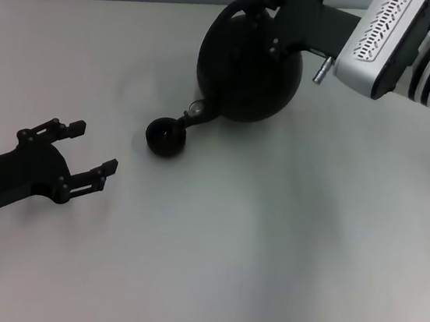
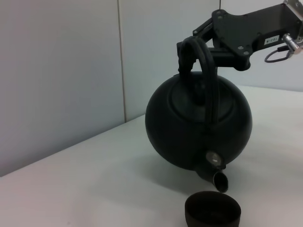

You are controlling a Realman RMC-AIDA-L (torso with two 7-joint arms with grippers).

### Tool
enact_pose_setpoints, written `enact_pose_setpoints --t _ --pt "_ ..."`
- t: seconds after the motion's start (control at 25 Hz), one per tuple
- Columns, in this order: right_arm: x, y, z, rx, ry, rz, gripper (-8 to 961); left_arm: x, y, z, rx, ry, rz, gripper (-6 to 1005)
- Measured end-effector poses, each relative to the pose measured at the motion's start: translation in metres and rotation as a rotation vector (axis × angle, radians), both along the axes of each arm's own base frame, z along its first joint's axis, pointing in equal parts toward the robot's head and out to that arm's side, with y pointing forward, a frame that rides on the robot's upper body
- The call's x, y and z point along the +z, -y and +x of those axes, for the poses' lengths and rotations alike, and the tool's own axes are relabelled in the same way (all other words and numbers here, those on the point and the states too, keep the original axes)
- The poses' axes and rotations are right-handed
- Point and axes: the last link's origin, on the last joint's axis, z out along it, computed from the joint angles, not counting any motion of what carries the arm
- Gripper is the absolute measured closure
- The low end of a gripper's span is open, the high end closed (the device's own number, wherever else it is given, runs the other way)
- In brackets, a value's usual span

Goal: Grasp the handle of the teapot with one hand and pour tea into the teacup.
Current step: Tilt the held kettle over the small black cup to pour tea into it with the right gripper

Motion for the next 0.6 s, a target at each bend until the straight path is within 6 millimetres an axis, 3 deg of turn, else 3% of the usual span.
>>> enact_pose_setpoints --t 0.6 --pt "0.0017 -0.0014 -0.0026 0.007 0.000 0.010 863 -0.0009 0.0000 0.0005 0.000 0.001 0.000 185"
